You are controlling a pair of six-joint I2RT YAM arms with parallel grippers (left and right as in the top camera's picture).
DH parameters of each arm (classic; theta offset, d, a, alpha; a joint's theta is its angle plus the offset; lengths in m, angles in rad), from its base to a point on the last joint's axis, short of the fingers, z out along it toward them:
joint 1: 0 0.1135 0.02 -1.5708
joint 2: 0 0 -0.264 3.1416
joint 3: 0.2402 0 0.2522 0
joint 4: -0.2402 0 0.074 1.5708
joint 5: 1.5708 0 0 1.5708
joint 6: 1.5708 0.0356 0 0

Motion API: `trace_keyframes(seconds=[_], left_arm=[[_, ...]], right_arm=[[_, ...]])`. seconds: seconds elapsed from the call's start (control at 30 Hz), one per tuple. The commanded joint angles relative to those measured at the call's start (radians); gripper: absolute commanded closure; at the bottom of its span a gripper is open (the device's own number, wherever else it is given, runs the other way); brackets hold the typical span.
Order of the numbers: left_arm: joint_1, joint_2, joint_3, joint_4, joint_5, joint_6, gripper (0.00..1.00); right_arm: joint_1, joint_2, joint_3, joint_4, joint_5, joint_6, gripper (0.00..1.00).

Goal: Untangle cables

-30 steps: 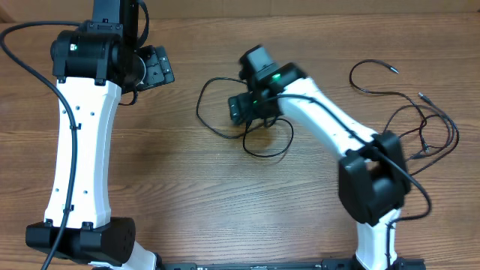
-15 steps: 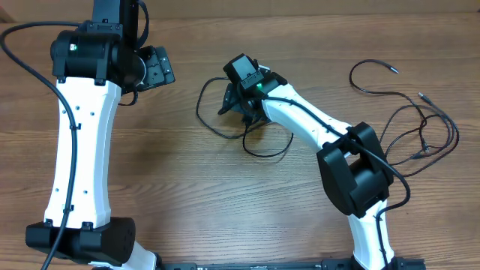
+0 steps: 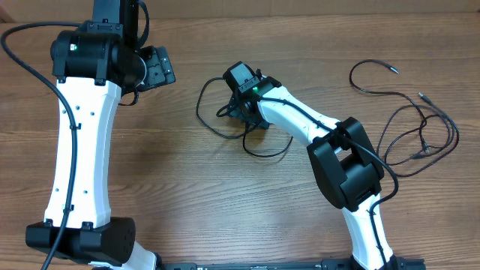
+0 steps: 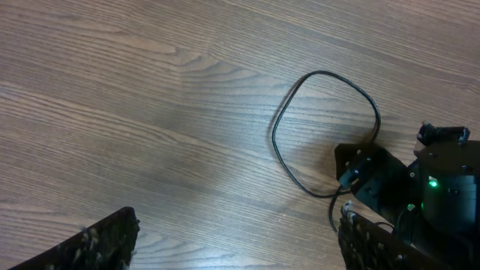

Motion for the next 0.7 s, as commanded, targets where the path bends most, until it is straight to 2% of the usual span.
trace_keyframes(seconds=[0.0,0.13,0.33,0.47,0.6,0.67], left_arm=[[0.002,-0.003,-0.002,0.0,0.01,0.002,0.15],[0.002,-0.003,-0.002,0.001,0.011,0.002,0.14],[0.002,-0.003,-0.002,0.001,0.011,0.01,0.15],[0.002,-0.003,-0.002,0.001,0.011,0.011,0.15],[0.002,-0.003,-0.002,0.001,0.011,0.013,0.15],[0.002,-0.003,-0.002,0.001,0.011,0.013,0.15]], right_arm=[[-0.003,0.006,0.0,-0.021,0.012,0.061,0.28],[-0.002,0.012,0.0,-0.043,0.003,0.073,0.29],[0.0,0.013,0.0,-0.053,-0.025,0.072,0.55],[0.0,0.013,0.0,-0.05,-0.058,0.072,0.6],[0.0,0.013,0.0,-0.054,-0.066,0.072,0.81],[0.0,0.012,0.0,-0.053,-0.079,0.072,0.84]])
